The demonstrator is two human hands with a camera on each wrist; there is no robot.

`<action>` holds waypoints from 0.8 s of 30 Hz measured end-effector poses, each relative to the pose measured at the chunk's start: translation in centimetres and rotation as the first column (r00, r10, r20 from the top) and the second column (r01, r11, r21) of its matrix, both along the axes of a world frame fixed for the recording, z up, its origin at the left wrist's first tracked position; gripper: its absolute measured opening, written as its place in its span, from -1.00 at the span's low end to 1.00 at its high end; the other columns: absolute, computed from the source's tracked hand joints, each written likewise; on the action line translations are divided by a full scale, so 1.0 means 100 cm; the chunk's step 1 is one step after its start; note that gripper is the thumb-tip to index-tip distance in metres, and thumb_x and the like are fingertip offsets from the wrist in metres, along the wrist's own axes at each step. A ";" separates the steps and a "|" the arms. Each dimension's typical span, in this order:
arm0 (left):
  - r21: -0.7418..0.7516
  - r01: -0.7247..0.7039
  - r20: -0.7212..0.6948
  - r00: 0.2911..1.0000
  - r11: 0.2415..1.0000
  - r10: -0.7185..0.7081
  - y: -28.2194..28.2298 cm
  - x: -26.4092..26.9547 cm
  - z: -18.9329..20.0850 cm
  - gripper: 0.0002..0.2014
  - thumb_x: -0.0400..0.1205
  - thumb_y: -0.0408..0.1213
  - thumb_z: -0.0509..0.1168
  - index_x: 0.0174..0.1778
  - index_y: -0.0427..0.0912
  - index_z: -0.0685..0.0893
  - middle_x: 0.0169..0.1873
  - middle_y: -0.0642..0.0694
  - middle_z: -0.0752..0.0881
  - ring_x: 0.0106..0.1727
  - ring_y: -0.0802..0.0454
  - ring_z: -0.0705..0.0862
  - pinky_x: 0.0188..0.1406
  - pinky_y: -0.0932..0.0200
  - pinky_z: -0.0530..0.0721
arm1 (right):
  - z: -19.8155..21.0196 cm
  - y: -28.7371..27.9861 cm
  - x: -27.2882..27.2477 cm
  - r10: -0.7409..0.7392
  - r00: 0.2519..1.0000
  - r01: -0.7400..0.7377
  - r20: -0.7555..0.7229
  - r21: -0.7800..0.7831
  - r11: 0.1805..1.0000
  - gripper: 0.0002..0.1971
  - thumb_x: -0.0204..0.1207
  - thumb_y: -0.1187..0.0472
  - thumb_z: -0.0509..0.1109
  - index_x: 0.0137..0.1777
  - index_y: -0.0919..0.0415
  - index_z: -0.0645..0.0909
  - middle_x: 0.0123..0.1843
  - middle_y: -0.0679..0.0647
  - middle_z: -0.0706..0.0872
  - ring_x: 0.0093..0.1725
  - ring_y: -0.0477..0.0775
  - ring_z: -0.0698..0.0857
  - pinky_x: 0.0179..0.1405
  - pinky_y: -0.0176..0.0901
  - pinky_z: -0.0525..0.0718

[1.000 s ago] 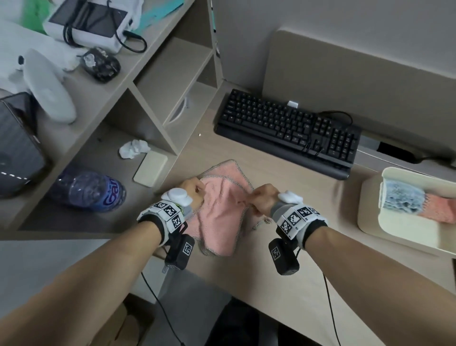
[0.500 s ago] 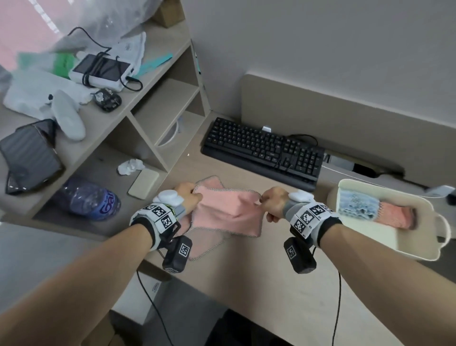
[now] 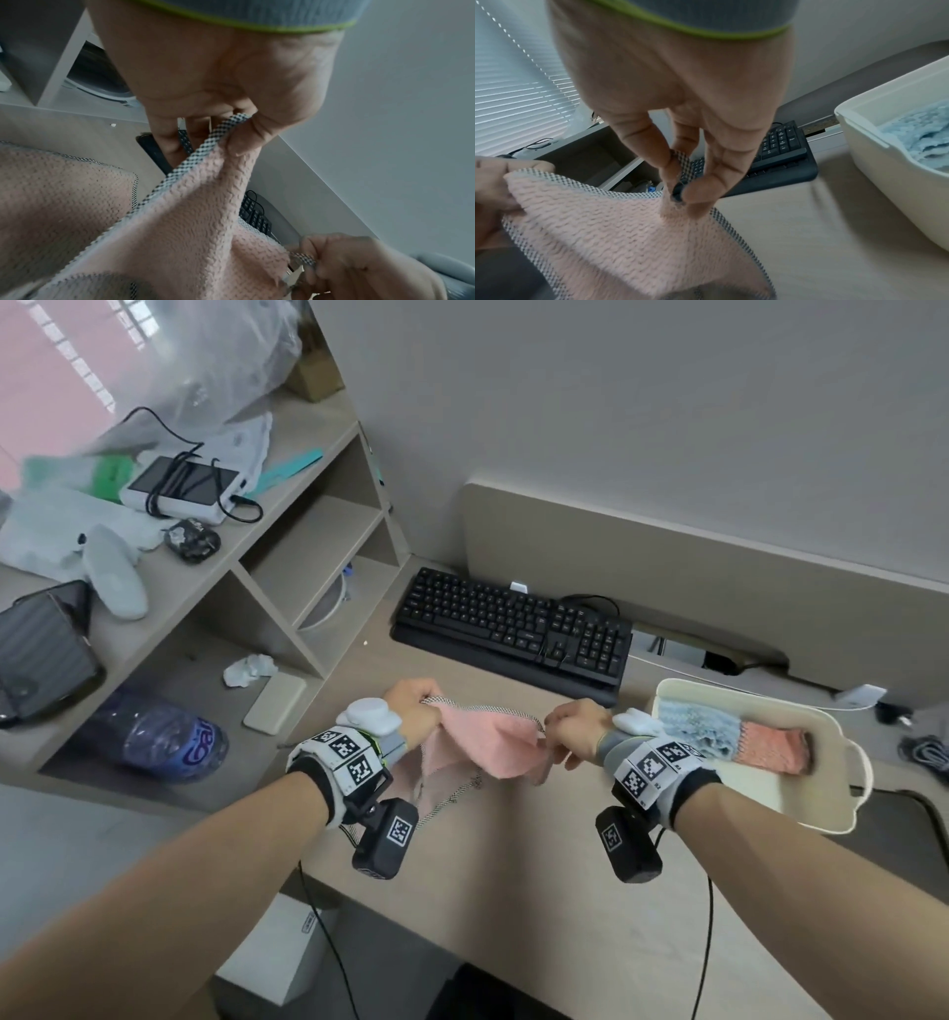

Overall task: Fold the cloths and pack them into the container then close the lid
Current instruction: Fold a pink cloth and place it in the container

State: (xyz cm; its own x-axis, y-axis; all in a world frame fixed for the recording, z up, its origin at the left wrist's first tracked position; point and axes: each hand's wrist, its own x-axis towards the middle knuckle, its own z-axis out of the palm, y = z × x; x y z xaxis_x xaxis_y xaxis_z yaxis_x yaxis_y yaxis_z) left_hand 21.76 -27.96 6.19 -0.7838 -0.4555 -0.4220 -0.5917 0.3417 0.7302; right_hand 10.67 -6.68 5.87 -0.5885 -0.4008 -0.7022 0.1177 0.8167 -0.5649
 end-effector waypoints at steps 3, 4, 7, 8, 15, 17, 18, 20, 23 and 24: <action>-0.036 0.015 0.005 1.000 0.999 -0.014 0.002 -0.002 -0.001 -0.84 0.22 -0.41 0.18 -0.45 -0.07 0.60 -0.39 -0.10 0.66 -0.32 -0.03 0.56 -0.27 0.14 0.49 | 0.003 0.003 -0.002 -0.114 0.986 0.126 0.124 -0.098 0.987 -0.86 0.44 0.50 0.19 -0.27 0.37 0.54 -0.40 0.33 0.72 -0.44 0.33 0.73 -0.39 0.01 0.73; -0.049 0.020 0.006 1.000 0.999 -0.020 0.002 -0.002 -0.003 -0.81 0.26 -0.45 0.18 -0.46 -0.05 0.59 -0.37 -0.11 0.67 -0.31 -0.04 0.57 -0.26 0.14 0.51 | 0.003 0.005 -0.003 -0.148 0.974 0.173 0.170 -0.139 0.975 -0.84 0.45 0.56 0.13 -0.25 0.40 0.50 -0.43 0.36 0.67 -0.50 0.33 0.70 -0.44 0.03 0.68; -0.068 0.025 0.018 1.000 0.997 -0.024 0.001 -0.005 -0.007 -0.81 0.23 -0.40 0.15 -0.48 0.01 0.58 -0.38 -0.09 0.67 -0.32 -0.05 0.58 -0.25 0.14 0.53 | 0.007 0.008 -0.004 -0.174 0.972 0.198 0.157 -0.154 0.968 -0.97 0.53 0.40 0.25 -0.11 0.35 0.52 -0.55 0.27 0.62 -0.65 0.21 0.62 -0.59 -0.08 0.66; -0.067 0.024 0.027 0.999 0.997 -0.022 0.001 -0.005 -0.007 -0.81 0.20 -0.36 0.13 -0.48 0.01 0.58 -0.38 -0.10 0.68 -0.32 -0.05 0.58 -0.25 0.14 0.53 | 0.005 0.008 -0.005 -0.151 0.983 0.165 0.107 -0.134 0.977 -0.89 0.54 0.24 0.34 -0.07 0.30 0.57 -0.58 0.21 0.62 -0.64 0.18 0.61 -0.60 -0.14 0.62; -0.046 0.019 0.065 0.998 0.999 -0.016 -0.006 -0.007 -0.024 -0.73 0.16 -0.36 0.14 -0.34 -0.07 0.68 -0.28 -0.24 0.78 -0.27 -0.08 0.65 -0.17 0.01 0.66 | 0.000 0.020 -0.002 0.156 0.988 -0.155 0.002 0.094 0.983 -0.80 0.50 0.19 0.32 -0.30 0.26 0.61 -0.69 0.11 0.58 -0.72 0.05 0.48 -0.52 -0.24 0.48; -0.037 0.018 0.089 0.996 0.999 -0.015 -0.010 -0.006 -0.029 -0.75 0.17 -0.37 0.17 -0.40 0.02 0.68 -0.38 -0.14 0.73 -0.30 -0.06 0.63 -0.23 0.07 0.59 | -0.004 0.021 -0.003 0.143 0.989 -0.141 -0.031 0.073 0.987 -0.80 0.46 0.20 0.30 -0.39 0.18 0.58 -0.66 0.12 0.61 -0.69 0.04 0.51 -0.49 -0.22 0.50; -0.037 0.020 0.094 0.995 0.999 -0.016 -0.011 -0.006 -0.031 -0.75 0.17 -0.37 0.19 -0.44 0.08 0.66 -0.42 -0.09 0.69 -0.30 -0.05 0.62 -0.25 0.10 0.56 | -0.006 0.021 -0.006 0.135 0.989 -0.130 -0.063 0.074 0.989 -0.79 0.41 0.13 0.30 -0.43 0.13 0.58 -0.61 0.11 0.64 -0.63 0.06 0.54 -0.43 -0.17 0.55; -0.029 0.020 0.104 0.994 0.999 -0.017 -0.015 -0.005 -0.034 -0.72 0.15 -0.39 0.21 -0.50 0.14 0.67 -0.42 -0.09 0.69 -0.31 -0.04 0.63 -0.27 0.10 0.57 | -0.009 0.019 -0.013 0.127 0.985 -0.118 -0.114 0.080 0.990 -0.78 0.30 -0.01 0.34 -0.45 0.10 0.59 -0.50 0.09 0.64 -0.49 0.10 0.61 -0.34 -0.06 0.64; -0.030 -0.019 0.097 0.995 0.999 0.022 -0.015 -0.008 -0.023 -0.83 0.12 -0.39 0.25 -0.54 0.00 0.63 -0.46 -0.10 0.66 -0.33 -0.04 0.60 -0.29 0.14 0.53 | -0.001 0.014 -0.021 0.086 0.984 -0.085 -0.153 0.019 0.996 -0.84 0.35 0.09 0.40 -0.35 0.15 0.60 -0.35 0.10 0.66 -0.28 0.21 0.73 -0.17 0.08 0.79; -0.047 -0.038 0.083 0.996 0.998 0.042 -0.014 -0.010 -0.014 -0.87 0.15 -0.39 0.29 -0.54 -0.04 0.59 -0.48 -0.08 0.63 -0.34 -0.04 0.57 -0.30 0.19 0.50 | 0.004 0.013 -0.024 0.074 0.982 -0.075 -0.173 0.005 0.997 -0.89 0.38 0.15 0.39 -0.34 0.13 0.60 -0.31 0.11 0.68 -0.23 0.22 0.75 -0.13 0.11 0.81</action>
State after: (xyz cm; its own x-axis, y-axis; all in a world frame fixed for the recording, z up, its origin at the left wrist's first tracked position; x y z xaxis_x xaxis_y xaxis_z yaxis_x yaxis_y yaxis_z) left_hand 20.78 -29.40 4.78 -0.7273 -0.5060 -0.4637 -0.6640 0.3480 0.6618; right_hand 8.27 -5.41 6.30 -0.6693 -0.4493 -0.5917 -0.0429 0.8185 -0.5729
